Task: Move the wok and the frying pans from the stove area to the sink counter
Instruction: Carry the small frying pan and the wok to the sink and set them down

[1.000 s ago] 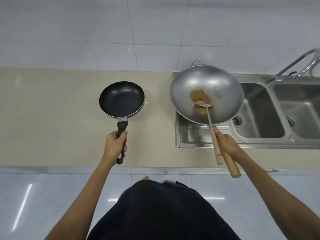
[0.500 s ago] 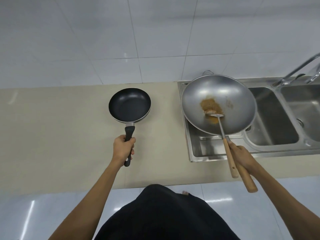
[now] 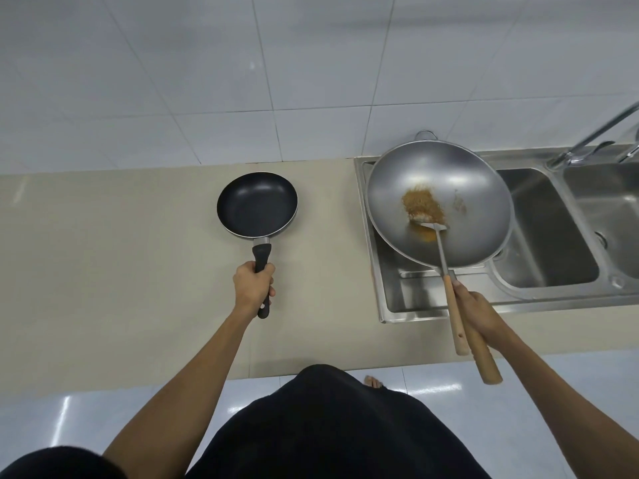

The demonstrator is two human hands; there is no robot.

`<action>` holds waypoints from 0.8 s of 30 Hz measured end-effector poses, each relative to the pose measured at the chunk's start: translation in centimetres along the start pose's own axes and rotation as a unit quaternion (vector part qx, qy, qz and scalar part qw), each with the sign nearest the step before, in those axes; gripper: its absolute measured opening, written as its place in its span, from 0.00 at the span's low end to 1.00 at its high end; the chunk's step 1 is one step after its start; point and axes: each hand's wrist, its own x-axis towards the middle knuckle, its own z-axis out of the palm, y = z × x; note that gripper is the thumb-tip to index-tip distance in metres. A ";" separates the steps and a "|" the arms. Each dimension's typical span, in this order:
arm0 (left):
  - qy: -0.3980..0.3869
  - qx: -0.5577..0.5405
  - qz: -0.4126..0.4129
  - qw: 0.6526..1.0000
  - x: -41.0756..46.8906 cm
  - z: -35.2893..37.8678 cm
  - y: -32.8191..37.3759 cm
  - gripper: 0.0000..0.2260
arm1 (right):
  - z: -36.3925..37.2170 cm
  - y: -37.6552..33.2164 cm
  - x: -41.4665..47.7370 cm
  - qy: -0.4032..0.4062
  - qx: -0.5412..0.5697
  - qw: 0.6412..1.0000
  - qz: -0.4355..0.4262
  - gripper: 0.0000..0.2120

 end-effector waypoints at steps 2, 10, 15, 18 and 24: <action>0.000 0.000 0.000 1.000 0.2 0.2 0.0 0.06 | 0.3 0.1 -0.1 0.003 -0.004 1.000 -0.003 0.29; -0.006 0.008 -0.006 1.000 1.4 0.9 -0.1 0.06 | 0.9 0.2 0.6 0.004 -0.010 1.000 -0.012 0.28; -0.007 0.015 -0.007 1.000 1.9 1.2 -0.4 0.06 | 1.6 0.3 1.1 0.010 -0.028 1.000 -0.003 0.29; -0.012 0.018 -0.004 1.000 1.9 1.4 -0.6 0.06 | 2.0 0.3 1.4 0.016 -0.043 0.999 0.006 0.28; -0.030 0.018 -0.011 0.999 2.0 1.7 -0.9 0.05 | 2.2 0.9 2.3 0.011 -0.058 0.998 0.014 0.30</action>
